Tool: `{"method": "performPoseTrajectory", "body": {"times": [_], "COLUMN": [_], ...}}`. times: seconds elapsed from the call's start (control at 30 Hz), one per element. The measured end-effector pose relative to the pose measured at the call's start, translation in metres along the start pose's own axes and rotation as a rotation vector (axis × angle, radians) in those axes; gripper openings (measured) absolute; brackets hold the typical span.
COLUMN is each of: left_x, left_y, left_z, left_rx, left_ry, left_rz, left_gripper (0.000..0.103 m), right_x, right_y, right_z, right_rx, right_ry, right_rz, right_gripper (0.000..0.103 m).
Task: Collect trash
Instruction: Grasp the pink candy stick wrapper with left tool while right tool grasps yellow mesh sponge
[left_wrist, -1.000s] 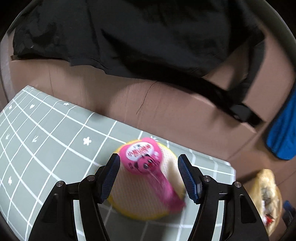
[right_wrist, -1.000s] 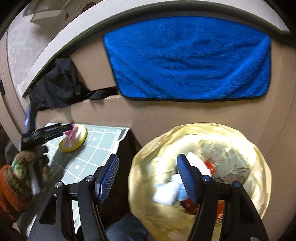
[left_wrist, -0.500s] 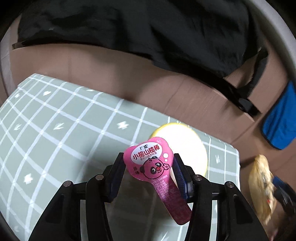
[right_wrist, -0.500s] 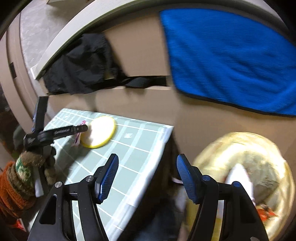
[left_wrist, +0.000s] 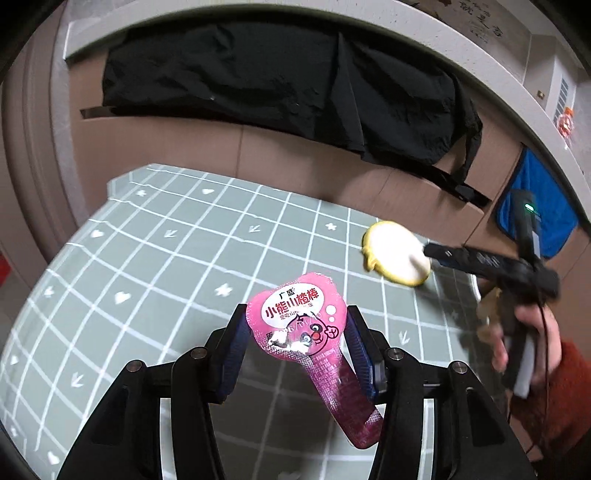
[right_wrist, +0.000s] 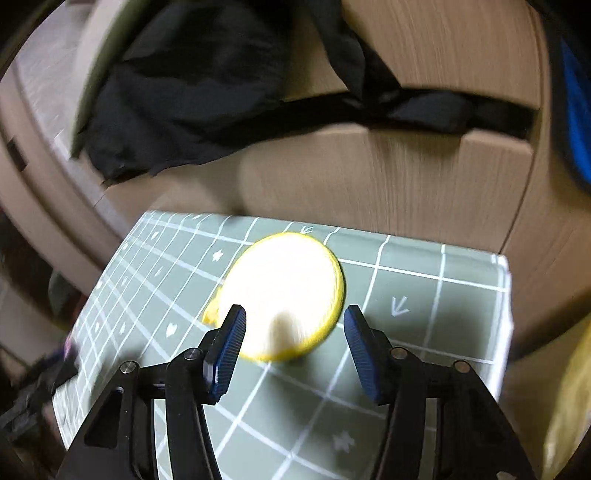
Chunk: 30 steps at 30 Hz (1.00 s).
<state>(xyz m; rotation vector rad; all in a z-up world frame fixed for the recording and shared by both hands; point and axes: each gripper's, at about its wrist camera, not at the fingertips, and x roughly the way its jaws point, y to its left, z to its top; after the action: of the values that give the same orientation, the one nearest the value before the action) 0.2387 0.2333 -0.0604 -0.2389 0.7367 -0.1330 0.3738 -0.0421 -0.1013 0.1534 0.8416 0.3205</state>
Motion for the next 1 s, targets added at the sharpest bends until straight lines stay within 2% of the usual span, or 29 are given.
{"method": "performPoseTrajectory", "body": {"times": [0.13,0.3,0.37,0.4,0.43,0.53,0.83,1.0], "left_x": [-0.008,-0.009,-0.008,-0.008,-0.008,-0.007,-0.001,0.004], "left_y": [0.011,0.015,0.015,0.015,0.015,0.014,0.016,0.021], "left_z": [-0.009,-0.014,-0.014,-0.014,-0.014,-0.012,-0.017,-0.022], "left_rx": [-0.025,-0.051,-0.055,-0.056,-0.055,-0.050,-0.072,-0.096], "left_ry": [-0.001,0.004,0.007,0.007,0.007,0.002,0.019,0.037], "left_rz": [-0.009,-0.023,-0.031,-0.035,-0.037,-0.036,-0.052,-0.054], "left_gripper": [0.052,0.052,0.052,0.052,0.052,0.052,0.052,0.052], "right_x": [0.025,0.034,0.035,0.034,0.034,0.017,-0.047,-0.057], "right_y": [-0.002,0.004,0.005,0.007,0.011,0.027,0.062,0.082], "right_z": [0.000,-0.002,-0.002,-0.003,-0.004,-0.005,0.000,-0.006], "right_rx": [0.061,0.030,0.040,0.036,0.018,-0.050,-0.191,-0.264], "right_ry": [0.024,0.032,0.047,0.061,0.068,0.033,-0.095,-0.091], "right_rz": [-0.013,-0.046,-0.005,0.008,0.000,0.002,0.049,0.068], "right_gripper": [0.053,0.053,0.044,0.026,0.020,0.015,0.012,0.012]}}
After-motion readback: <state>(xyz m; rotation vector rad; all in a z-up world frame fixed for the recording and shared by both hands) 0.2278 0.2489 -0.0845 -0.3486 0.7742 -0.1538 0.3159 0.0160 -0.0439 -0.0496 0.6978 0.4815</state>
